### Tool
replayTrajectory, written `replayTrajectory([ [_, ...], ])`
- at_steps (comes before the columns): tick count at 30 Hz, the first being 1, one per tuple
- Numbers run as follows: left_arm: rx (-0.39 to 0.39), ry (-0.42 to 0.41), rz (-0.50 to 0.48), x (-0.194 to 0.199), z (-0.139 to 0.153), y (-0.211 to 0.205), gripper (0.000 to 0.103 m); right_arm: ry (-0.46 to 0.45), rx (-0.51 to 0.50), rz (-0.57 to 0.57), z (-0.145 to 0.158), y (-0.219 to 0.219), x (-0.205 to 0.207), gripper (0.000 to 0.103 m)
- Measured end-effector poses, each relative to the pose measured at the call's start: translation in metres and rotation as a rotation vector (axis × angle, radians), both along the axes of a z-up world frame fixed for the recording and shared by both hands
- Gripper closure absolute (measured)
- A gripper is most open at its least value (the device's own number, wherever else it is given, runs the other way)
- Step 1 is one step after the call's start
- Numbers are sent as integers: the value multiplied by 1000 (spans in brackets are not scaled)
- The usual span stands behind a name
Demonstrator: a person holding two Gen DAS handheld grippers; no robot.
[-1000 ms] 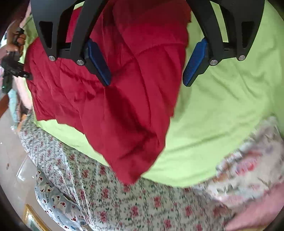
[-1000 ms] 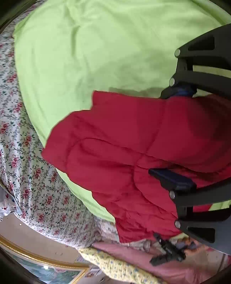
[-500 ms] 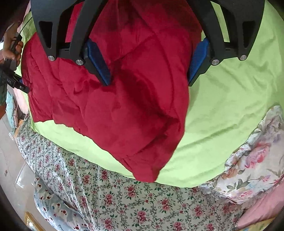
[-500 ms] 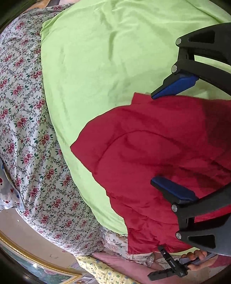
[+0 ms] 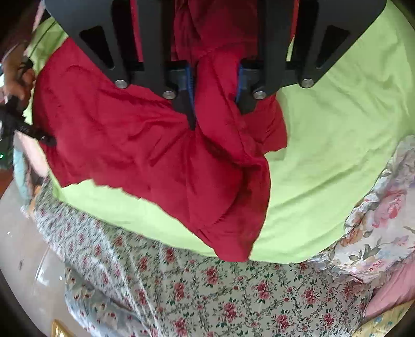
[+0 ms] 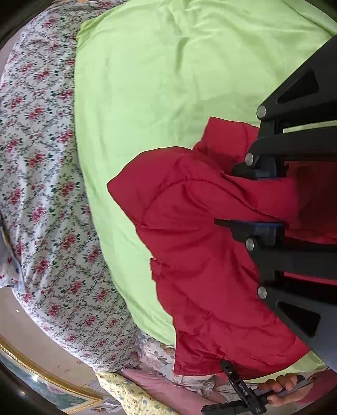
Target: Fold large clothes
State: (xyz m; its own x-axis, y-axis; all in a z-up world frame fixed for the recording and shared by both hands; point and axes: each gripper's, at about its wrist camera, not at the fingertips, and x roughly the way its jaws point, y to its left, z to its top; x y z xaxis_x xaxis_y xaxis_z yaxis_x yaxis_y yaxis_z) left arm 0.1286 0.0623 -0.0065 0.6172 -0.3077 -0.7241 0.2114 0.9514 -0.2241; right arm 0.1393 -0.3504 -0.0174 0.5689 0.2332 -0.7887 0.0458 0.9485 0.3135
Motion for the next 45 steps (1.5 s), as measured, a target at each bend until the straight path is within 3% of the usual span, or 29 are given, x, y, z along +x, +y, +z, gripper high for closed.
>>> replayTrajectory([
  [5,-37,-36,0,13,14,0,85,-60,-36,-16,18,1,5,88],
  [11,-64,29,44,49,-10,1,85,-36,-67,-51,9,-1,29,88],
  [22,-8,81,50,66,-36,-10,85,48,-91,-54,-23,-4,47,88],
  [33,31,98,47,69,-40,-15,82,54,-98,-54,-26,0,48,86],
  [35,38,99,48,67,-37,-15,79,56,-98,-55,-26,0,48,86],
  [36,36,97,47,66,-36,-15,70,58,-99,-55,-26,0,48,86],
  [37,26,97,41,62,-33,-14,54,59,-101,-55,-26,0,49,86],
  [39,15,86,42,55,-27,-12,39,61,-101,-57,-27,-1,48,84],
  [45,25,34,76,29,-7,-1,38,62,-76,-85,-28,-7,47,69],
])
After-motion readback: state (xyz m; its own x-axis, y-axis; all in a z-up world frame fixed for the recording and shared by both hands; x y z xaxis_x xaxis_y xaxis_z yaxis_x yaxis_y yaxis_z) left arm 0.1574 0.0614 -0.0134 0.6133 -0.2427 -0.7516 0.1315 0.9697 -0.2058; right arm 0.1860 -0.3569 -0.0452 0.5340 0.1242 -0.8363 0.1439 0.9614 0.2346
